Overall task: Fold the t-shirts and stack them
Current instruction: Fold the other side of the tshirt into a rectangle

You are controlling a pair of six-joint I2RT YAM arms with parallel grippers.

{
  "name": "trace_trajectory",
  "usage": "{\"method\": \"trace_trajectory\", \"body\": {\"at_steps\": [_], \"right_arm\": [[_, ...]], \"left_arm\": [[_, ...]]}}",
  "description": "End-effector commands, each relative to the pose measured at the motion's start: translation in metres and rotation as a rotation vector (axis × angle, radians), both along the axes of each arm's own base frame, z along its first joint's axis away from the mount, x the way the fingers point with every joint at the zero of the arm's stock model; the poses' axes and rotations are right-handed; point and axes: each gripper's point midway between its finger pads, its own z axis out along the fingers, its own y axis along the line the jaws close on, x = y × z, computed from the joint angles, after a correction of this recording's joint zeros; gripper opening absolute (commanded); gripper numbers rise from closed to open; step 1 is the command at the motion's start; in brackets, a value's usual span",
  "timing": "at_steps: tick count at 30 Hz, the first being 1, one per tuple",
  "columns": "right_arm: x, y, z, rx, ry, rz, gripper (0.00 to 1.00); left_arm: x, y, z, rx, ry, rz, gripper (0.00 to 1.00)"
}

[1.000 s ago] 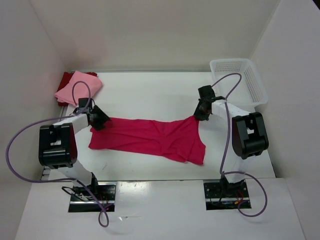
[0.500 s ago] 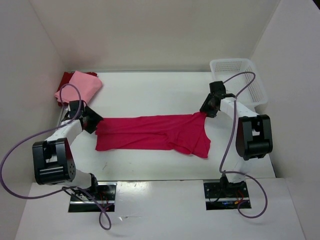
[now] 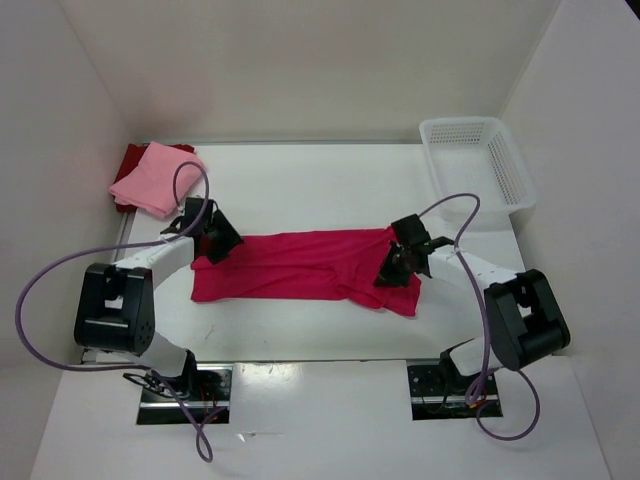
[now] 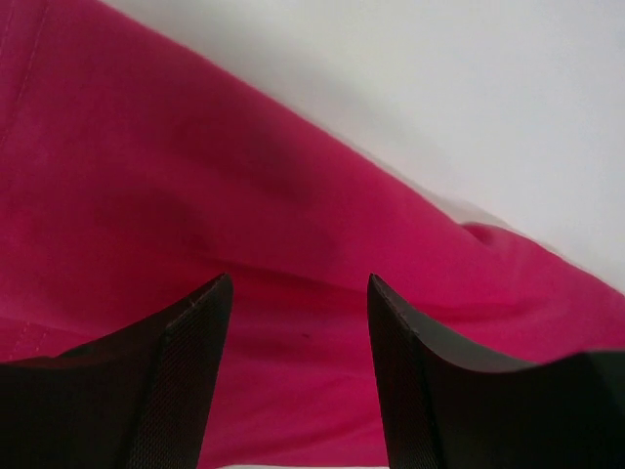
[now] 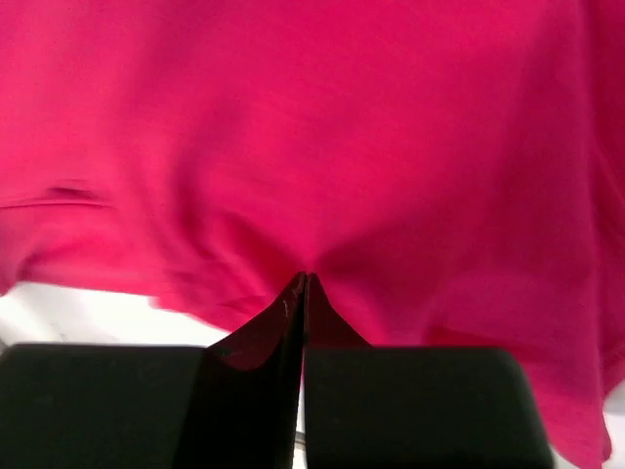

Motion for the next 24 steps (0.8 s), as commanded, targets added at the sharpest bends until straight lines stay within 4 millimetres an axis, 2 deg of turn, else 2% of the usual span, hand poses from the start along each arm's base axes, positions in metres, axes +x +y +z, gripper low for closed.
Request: {"method": "trace_trajectory", "body": {"at_steps": [1,6,8,9,11,13,14,16,17,19,20,21,22,24], "right_arm": [[-0.011,-0.001,0.0,0.048,0.015,-0.084,0.01],[-0.044,-0.014,-0.023,0.031,0.091,-0.135,0.03],[-0.049,-0.015,-0.025,0.031,0.102,-0.143,0.03],[-0.052,-0.016,-0.023,0.029,0.107,-0.143,0.03],[-0.054,-0.019,-0.021,0.021,0.104,-0.147,0.03],[-0.047,-0.016,-0.002,0.044,0.066,-0.154,0.06],[-0.034,-0.013,0.015,0.061,0.008,-0.158,0.06],[-0.018,-0.009,0.034,0.076,-0.045,-0.162,0.06],[-0.004,-0.004,0.049,0.09,-0.09,-0.15,0.06],[0.013,0.004,0.043,0.088,-0.084,-0.135,0.05],[0.024,0.006,0.042,0.075,-0.095,-0.135,0.03],[0.03,0.004,0.033,0.049,-0.089,-0.136,0.03],[0.04,0.006,0.016,0.027,-0.067,-0.142,0.02],[0.049,0.009,0.004,0.017,-0.06,-0.133,0.02]], "left_arm": [[0.001,0.009,-0.016,-0.01,0.026,0.044,0.65],[-0.015,0.035,-0.039,-0.035,0.09,0.124,0.65],[-0.022,0.038,-0.043,-0.067,0.109,0.131,0.65],[-0.027,0.046,-0.05,-0.085,0.132,0.163,0.65],[-0.027,0.048,-0.05,-0.125,0.14,0.167,0.66],[-0.027,0.054,-0.049,-0.15,0.138,0.182,0.68],[-0.025,0.048,-0.039,-0.179,0.113,0.158,0.68],[-0.013,0.047,-0.016,-0.191,0.052,0.151,0.68],[-0.01,0.043,-0.005,-0.197,0.028,0.134,0.66],[-0.002,0.036,0.027,-0.153,-0.058,0.097,0.63],[0.006,0.036,0.052,-0.124,-0.125,0.074,0.61],[0.009,0.034,0.061,-0.107,-0.152,0.061,0.6],[0.007,0.023,0.066,-0.109,-0.151,0.034,0.59],[0.006,0.017,0.077,-0.08,-0.184,-0.003,0.59]]}}
